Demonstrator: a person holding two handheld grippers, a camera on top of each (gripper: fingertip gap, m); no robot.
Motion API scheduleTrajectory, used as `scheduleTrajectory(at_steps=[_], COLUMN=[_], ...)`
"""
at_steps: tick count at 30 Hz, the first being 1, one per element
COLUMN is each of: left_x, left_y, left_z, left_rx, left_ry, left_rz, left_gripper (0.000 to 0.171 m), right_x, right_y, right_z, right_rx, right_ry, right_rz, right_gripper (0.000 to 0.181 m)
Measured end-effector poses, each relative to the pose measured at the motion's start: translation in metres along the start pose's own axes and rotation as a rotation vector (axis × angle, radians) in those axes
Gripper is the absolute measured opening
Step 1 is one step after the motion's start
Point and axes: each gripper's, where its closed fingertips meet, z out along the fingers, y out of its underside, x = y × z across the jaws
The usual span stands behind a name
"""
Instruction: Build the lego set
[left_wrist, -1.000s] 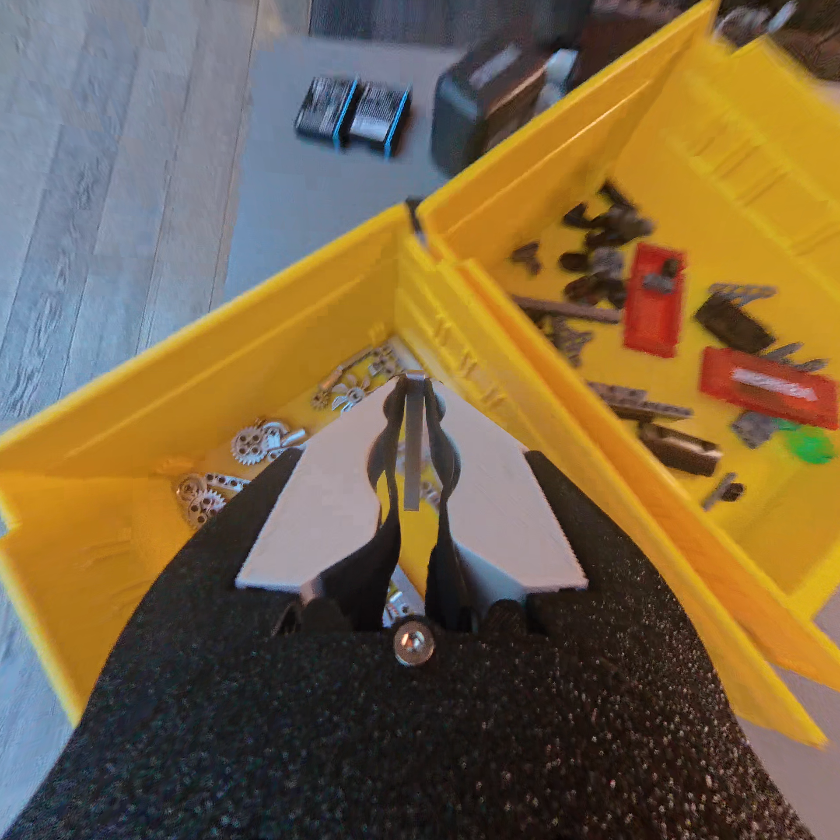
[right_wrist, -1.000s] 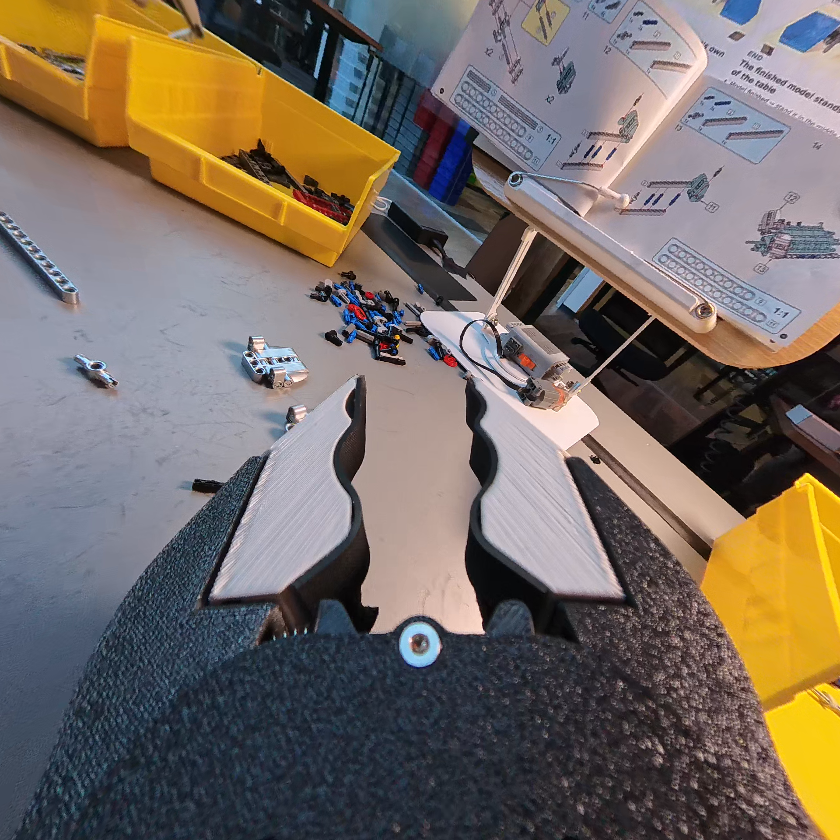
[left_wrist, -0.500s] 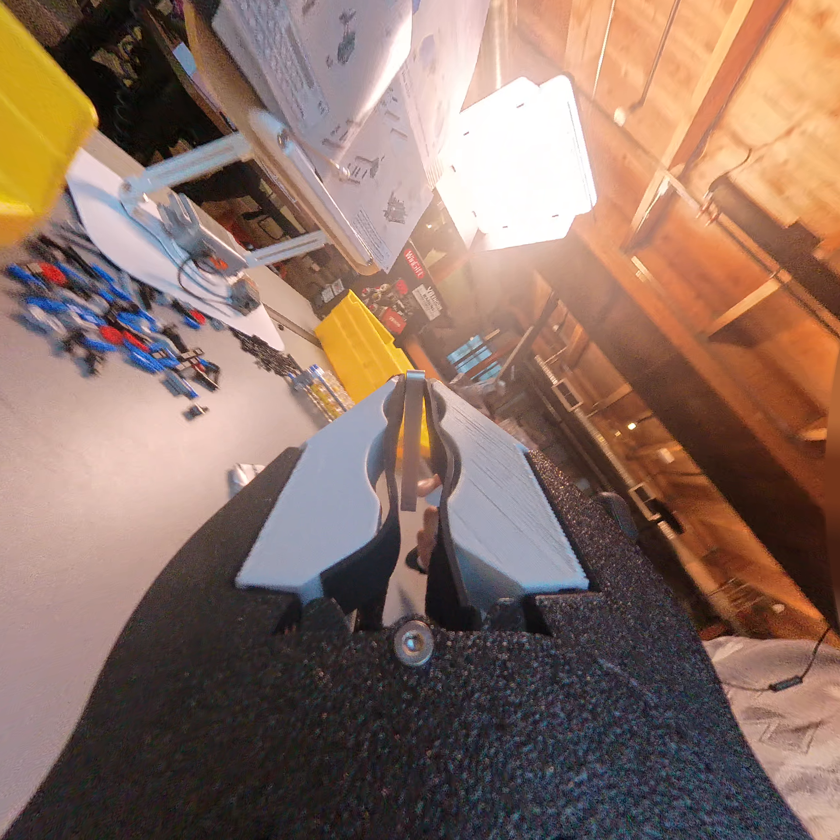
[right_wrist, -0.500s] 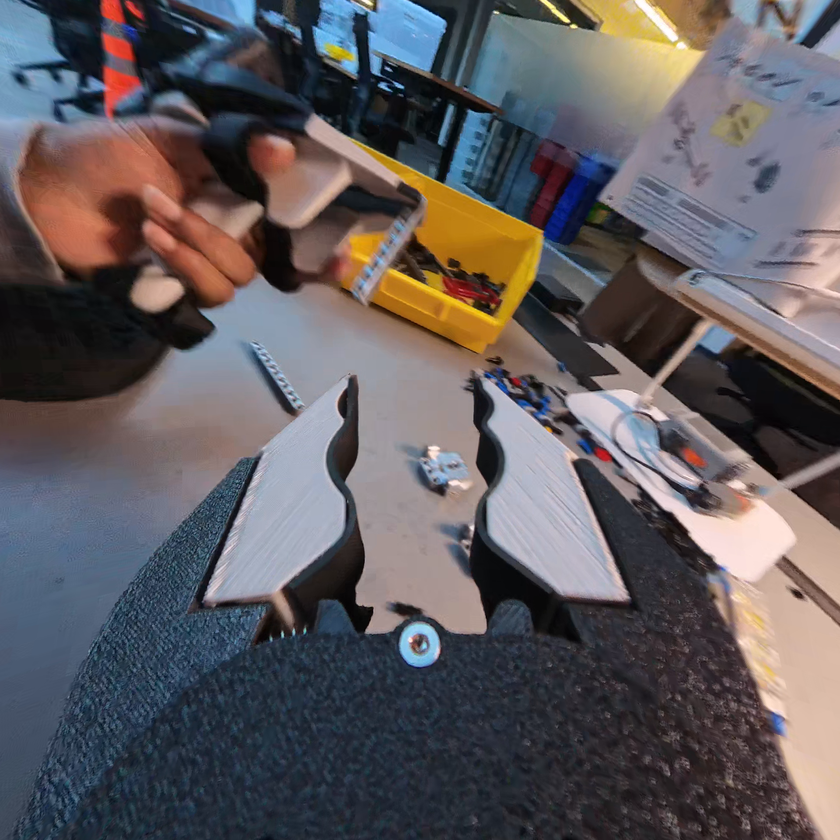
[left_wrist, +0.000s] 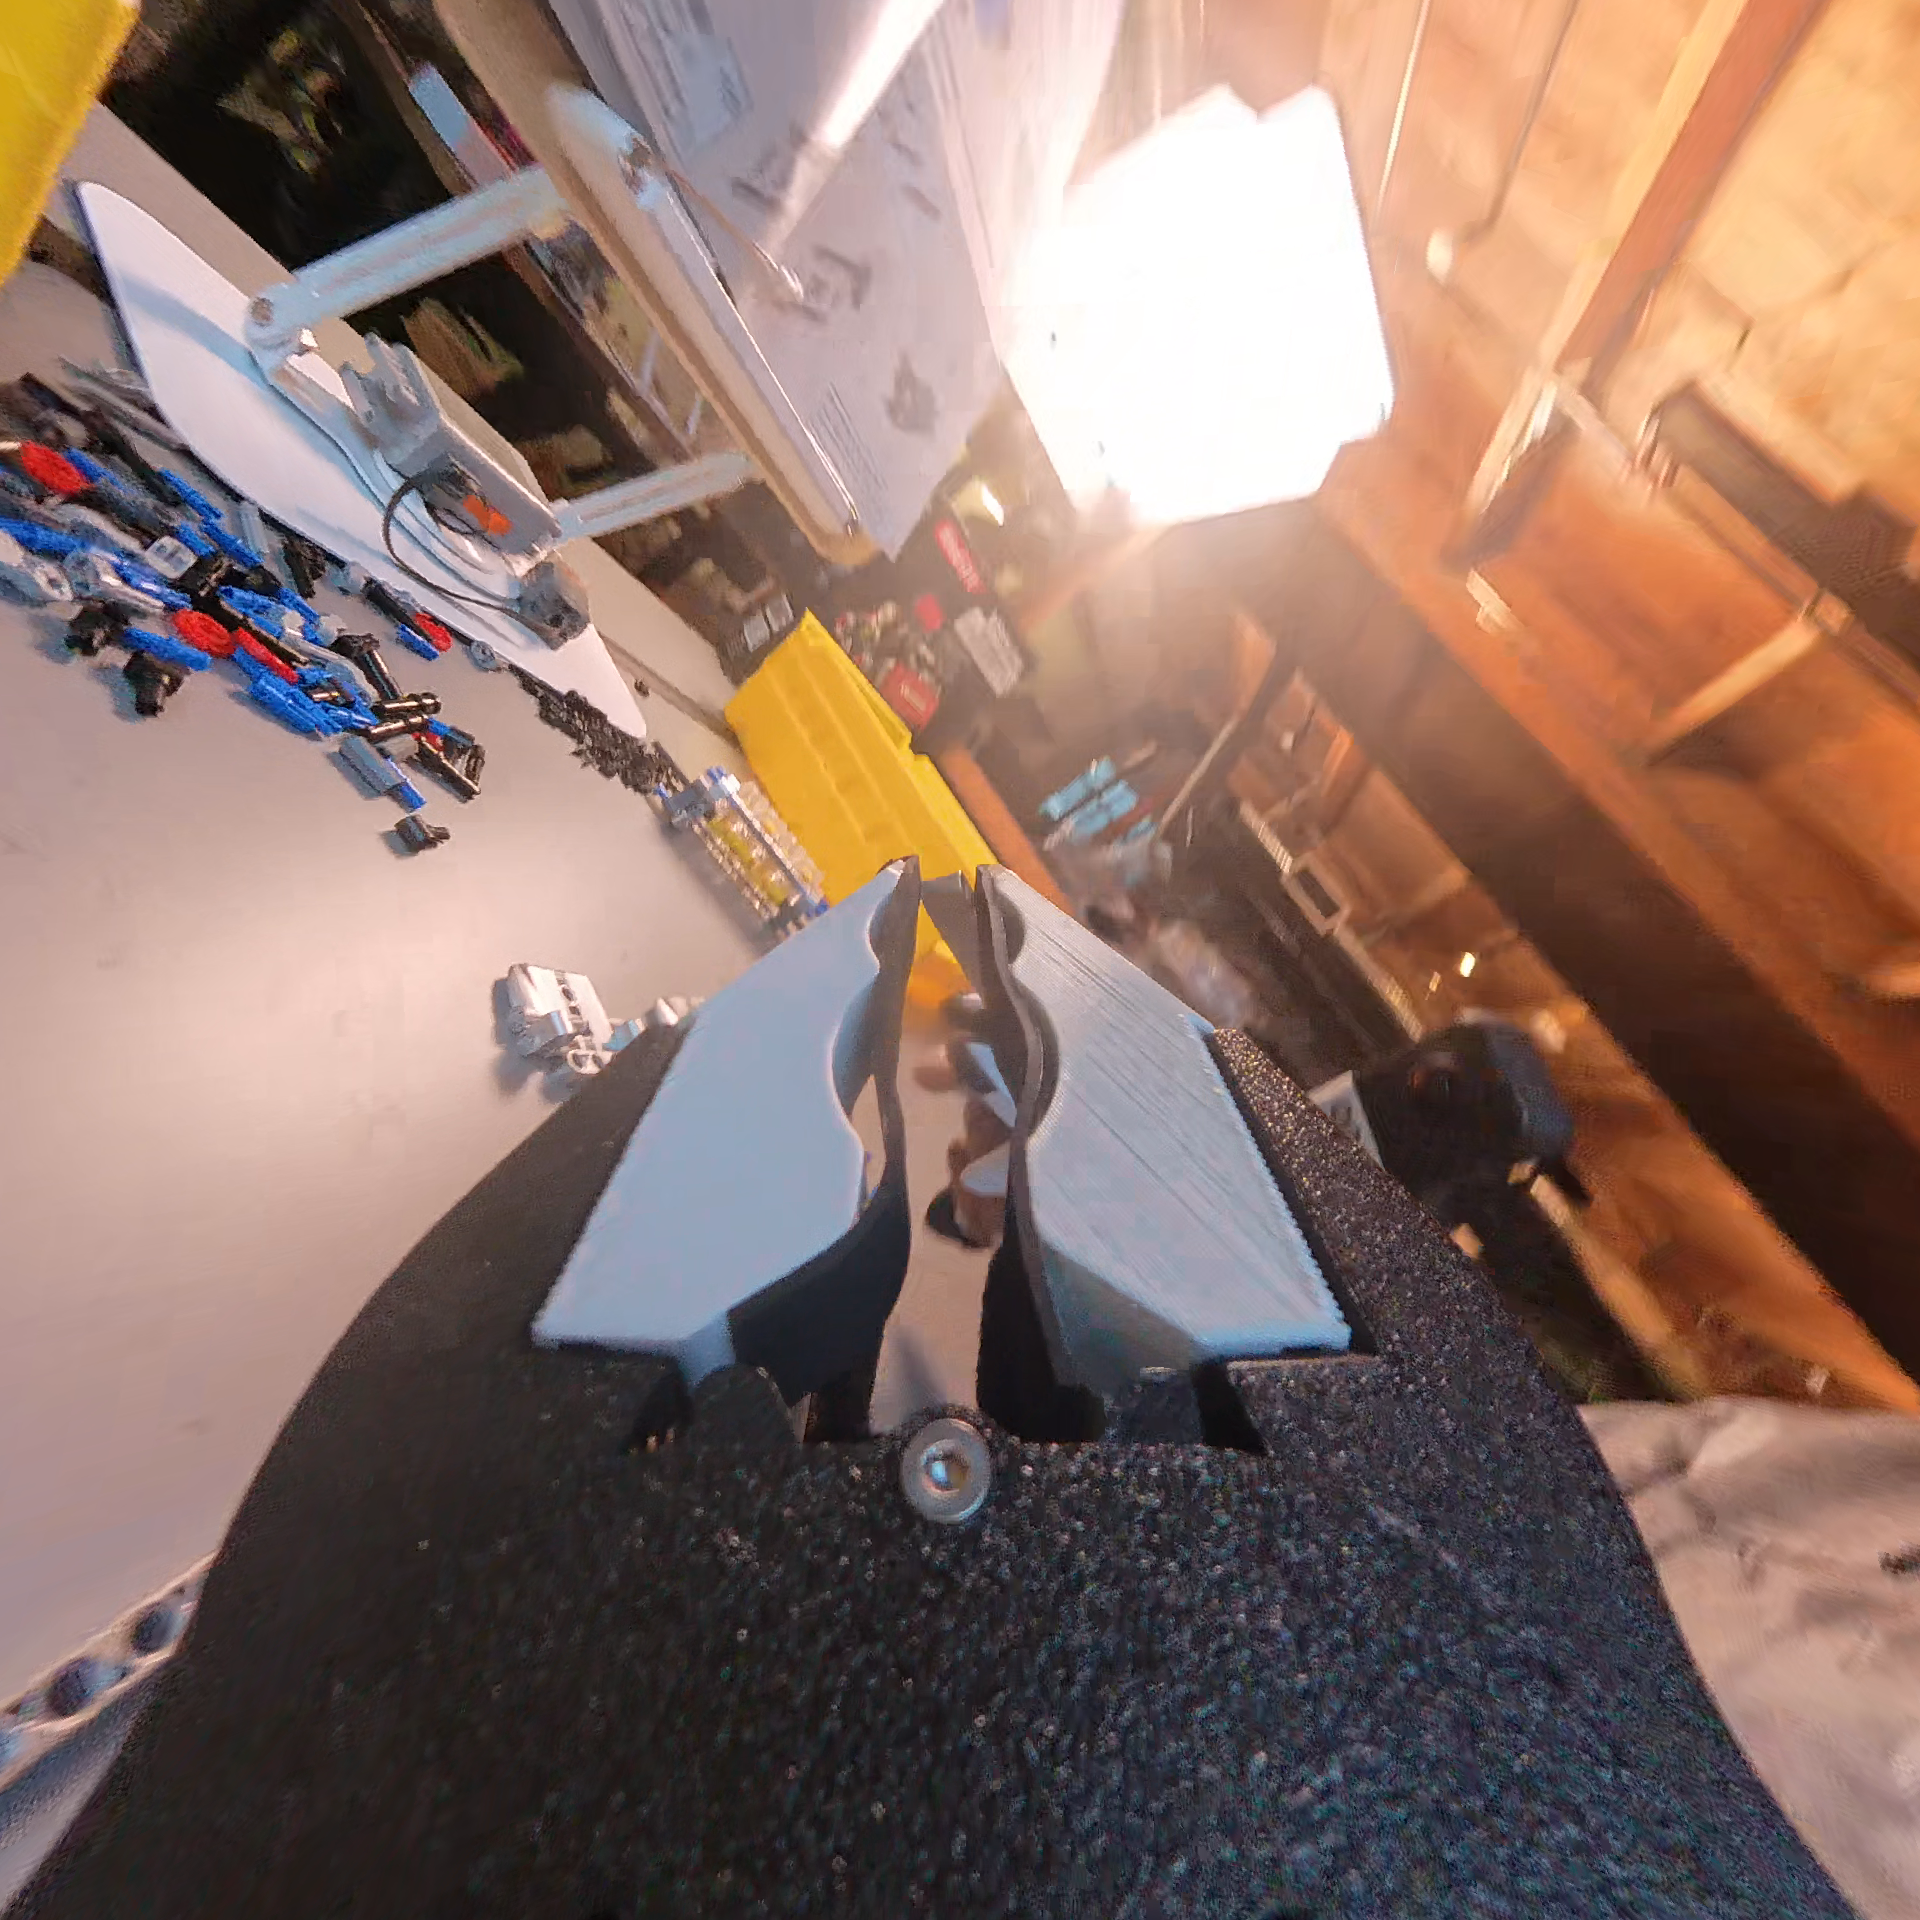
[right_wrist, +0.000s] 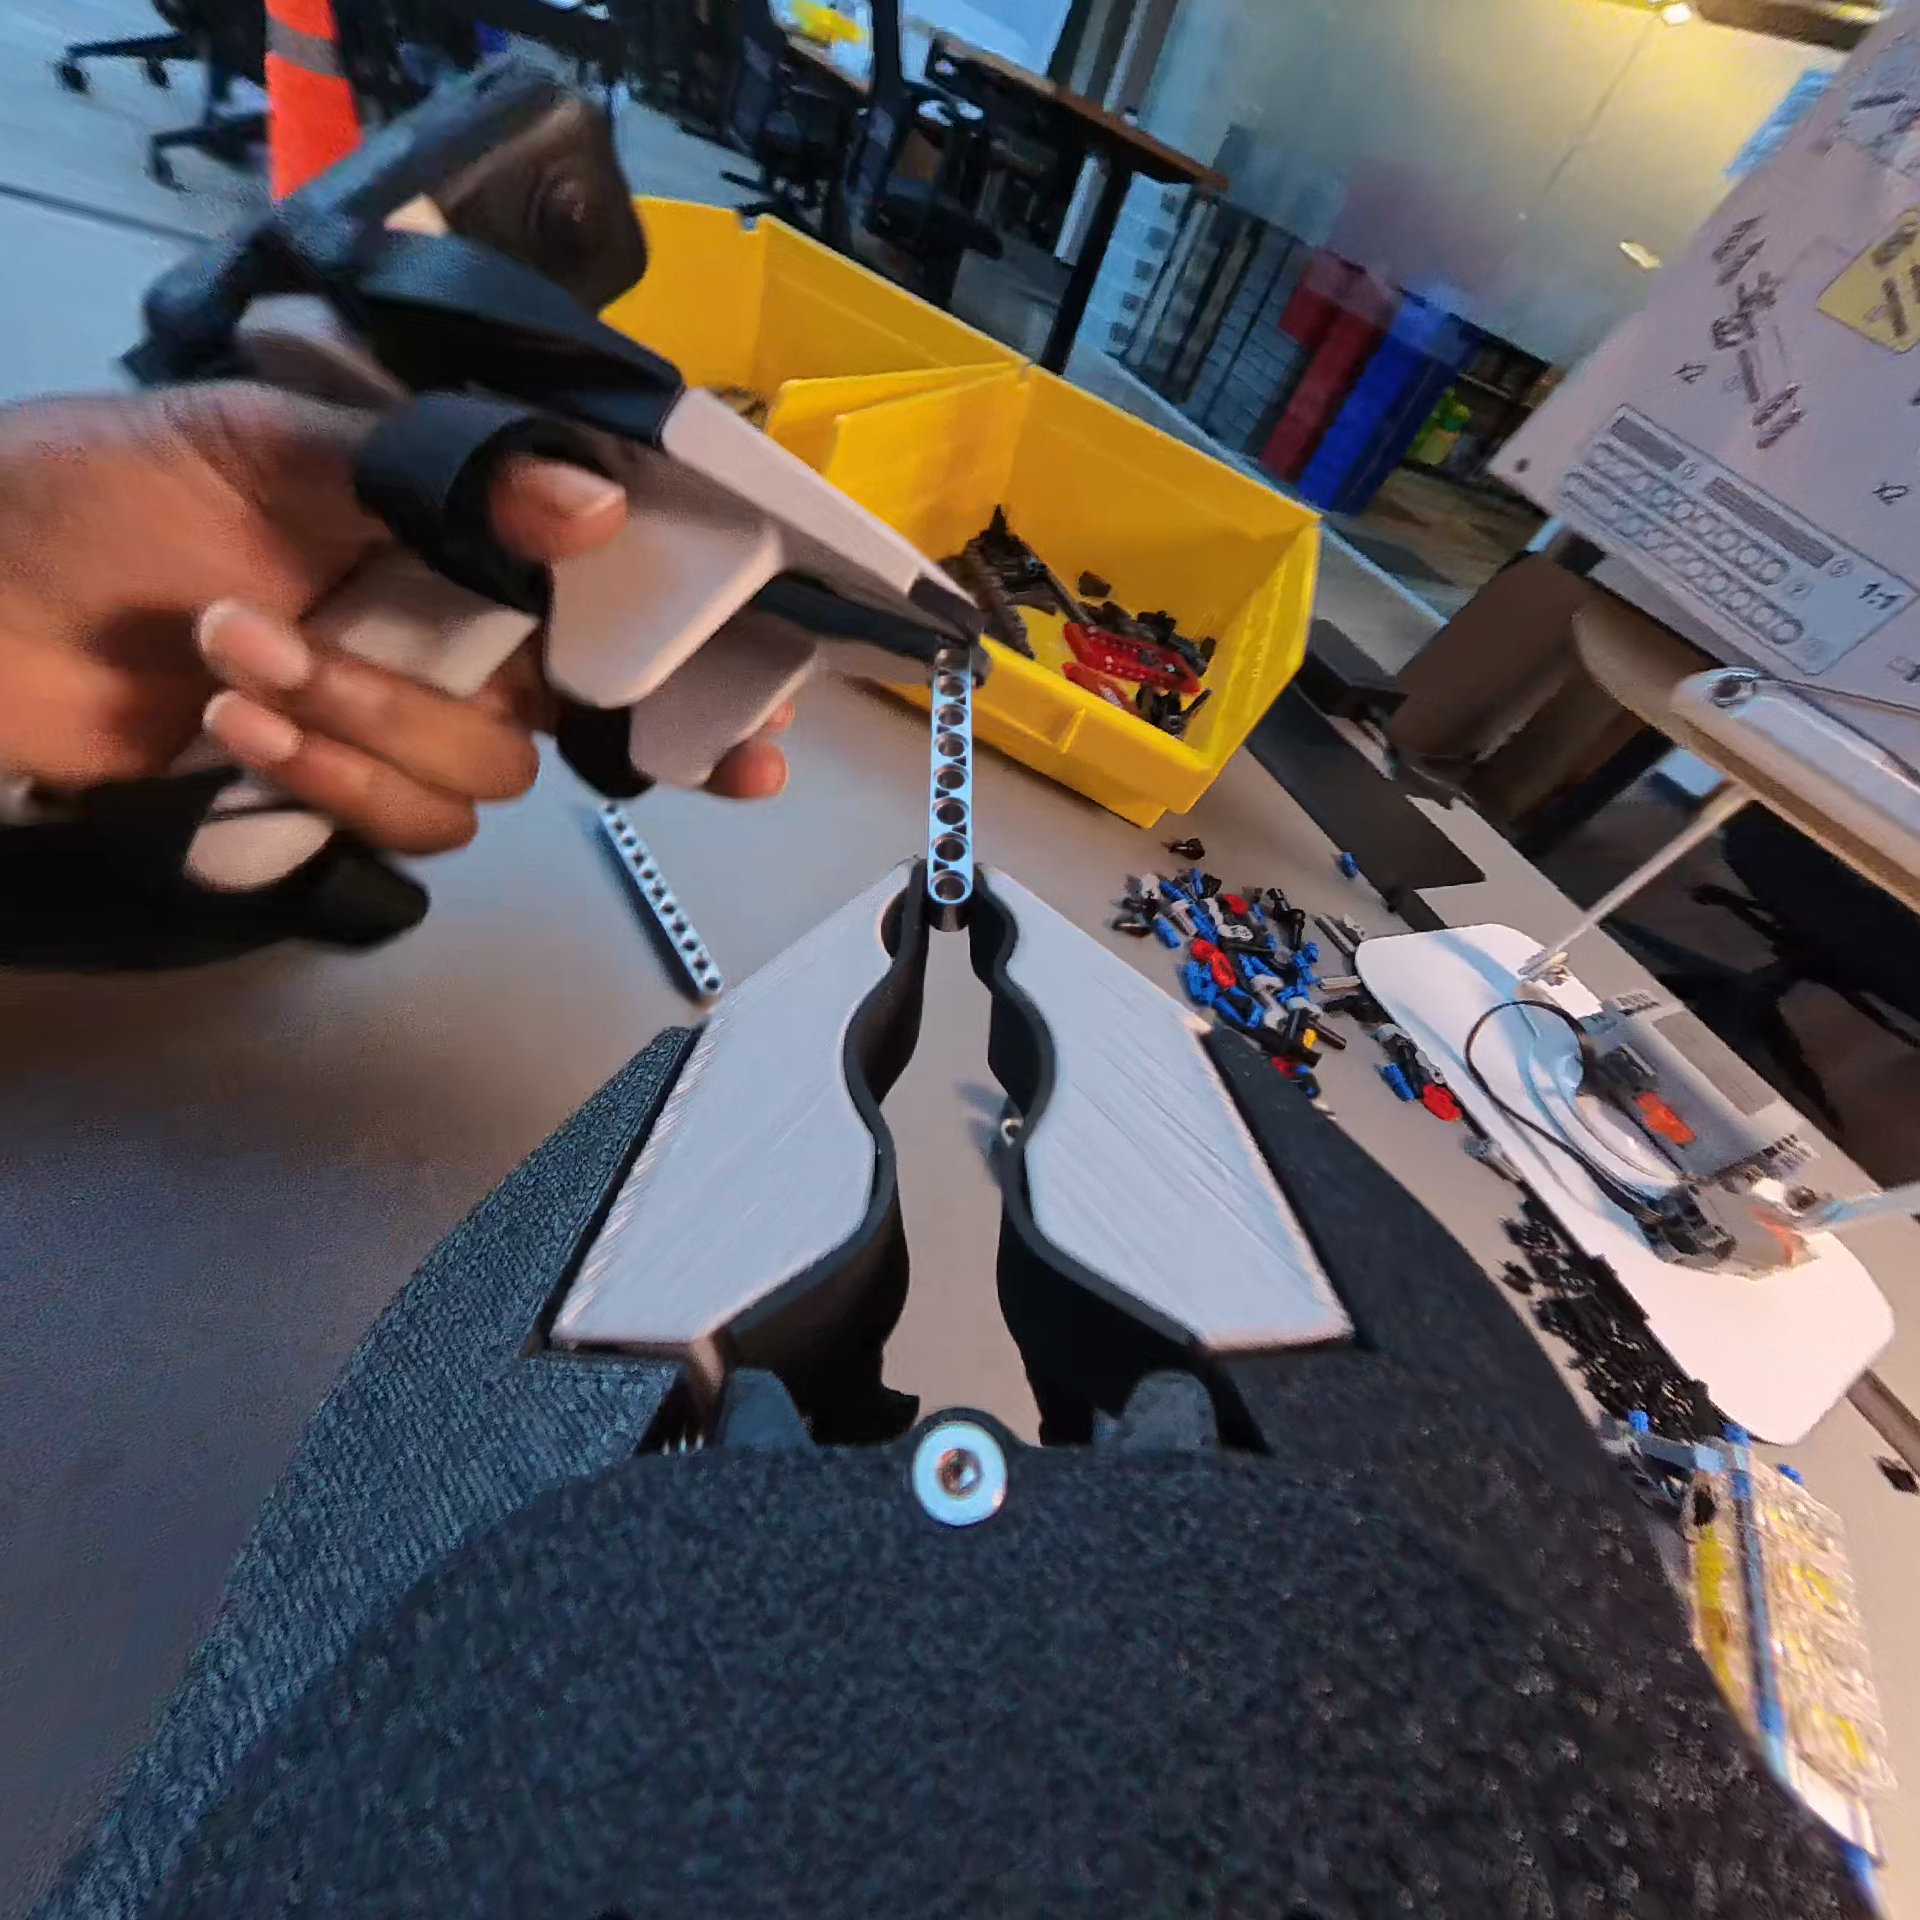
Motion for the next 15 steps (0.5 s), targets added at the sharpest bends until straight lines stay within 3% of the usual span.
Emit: scheduleTrajectory(at_steps=[4,9,12,15], left_x=[-0.007,-0.082,-0.102,-0.104], left_y=[0.004,0.035,0.051,0.065], left_z=[-0.030,-0.087,-0.096,-0.093], left_rx=[-0.292,-0.848,-1.011,-1.107], left_ry=[-0.136,-0.456,-0.458,-0.400], left_rz=[0.406,0.906,0.992,1.026], left_gripper=[0.009,0.032,0.030,0.007], right_x=[-0.013,-0.060,-0.078,-0.082], right_y=[0.023,0.063,0.082,0.089], right_z=[-0.027,-0.055,-0.062,-0.062], right_rx=[-0.048,-0.202,-0.301,-0.348], right_ry=[-0.228,-0.506,-0.577,-0.580], right_rz=[0.023,0.019,-0.006,-0.022], right_gripper=[0.005,0.005,0.005,0.005])
